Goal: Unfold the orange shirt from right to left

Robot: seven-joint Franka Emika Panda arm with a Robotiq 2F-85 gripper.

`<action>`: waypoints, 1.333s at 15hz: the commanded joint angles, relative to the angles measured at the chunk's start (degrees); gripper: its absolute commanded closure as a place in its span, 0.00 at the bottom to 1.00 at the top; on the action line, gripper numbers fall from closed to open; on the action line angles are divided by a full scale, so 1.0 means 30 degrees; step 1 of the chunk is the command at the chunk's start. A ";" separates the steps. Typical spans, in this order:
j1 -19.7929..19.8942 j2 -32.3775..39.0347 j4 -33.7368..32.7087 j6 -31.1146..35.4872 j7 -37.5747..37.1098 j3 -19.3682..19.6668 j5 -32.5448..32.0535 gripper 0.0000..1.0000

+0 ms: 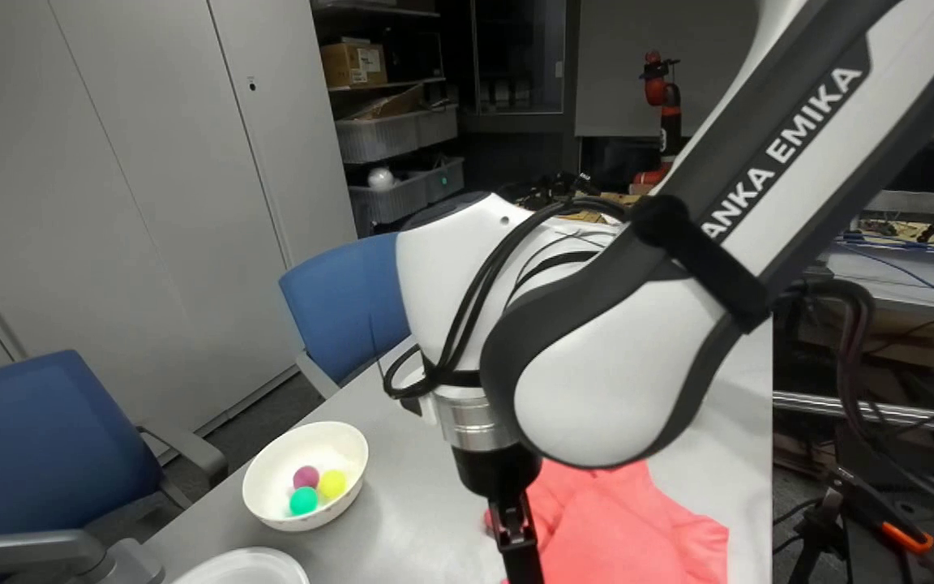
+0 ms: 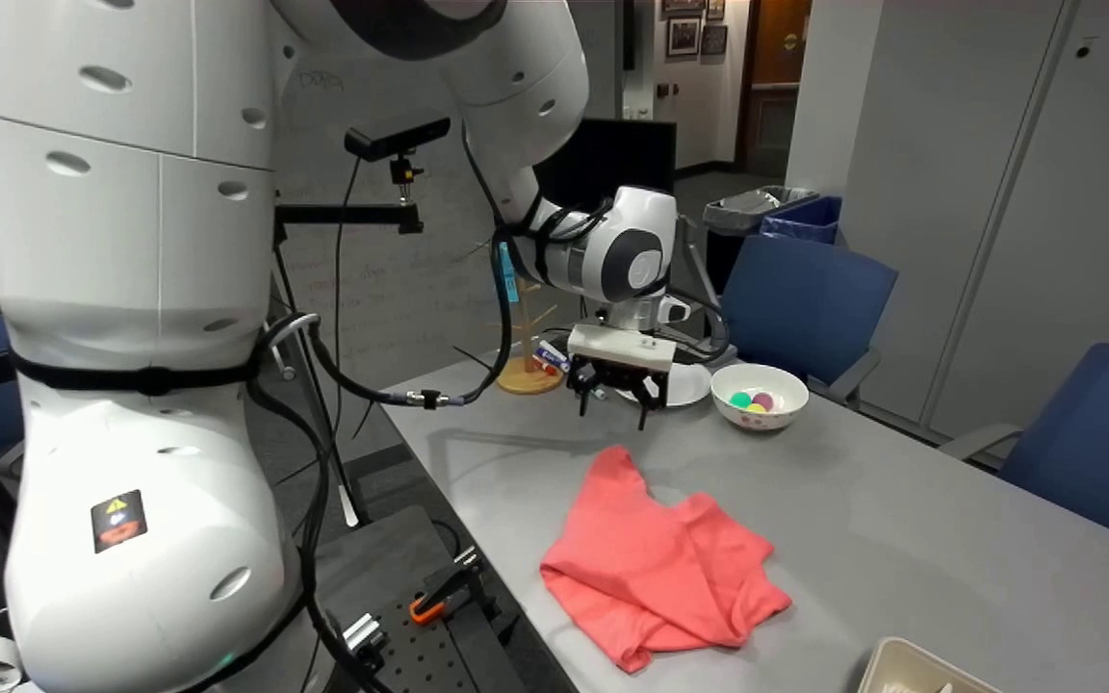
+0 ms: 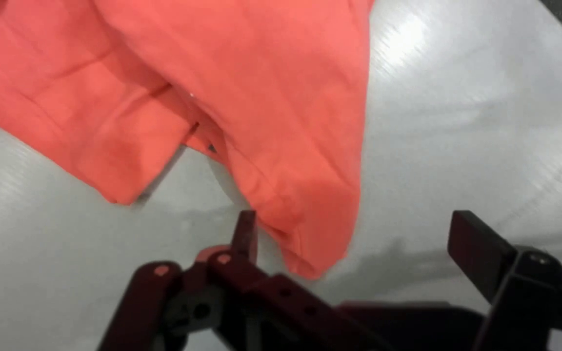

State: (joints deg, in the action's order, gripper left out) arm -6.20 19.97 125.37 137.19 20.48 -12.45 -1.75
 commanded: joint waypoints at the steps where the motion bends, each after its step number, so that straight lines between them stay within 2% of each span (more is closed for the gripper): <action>1: 0.1468 -0.1356 0.1880 -0.0033 0.3088 0.0119 0.0432 0.00; 5: 0.2959 -0.0977 0.2646 0.0289 0.6233 0.0623 0.0491 0.00; 9: 0.3853 -0.0090 0.2832 0.0510 0.8162 0.1467 0.0352 0.00; 14: 0.4474 0.1140 0.2443 0.0775 0.9591 0.1704 0.0527 0.00; 20: 0.4585 0.2317 0.1802 0.1803 1.0020 0.1689 0.0187 0.00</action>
State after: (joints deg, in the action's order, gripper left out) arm 6.90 24.92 132.49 141.50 48.30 -7.21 -1.37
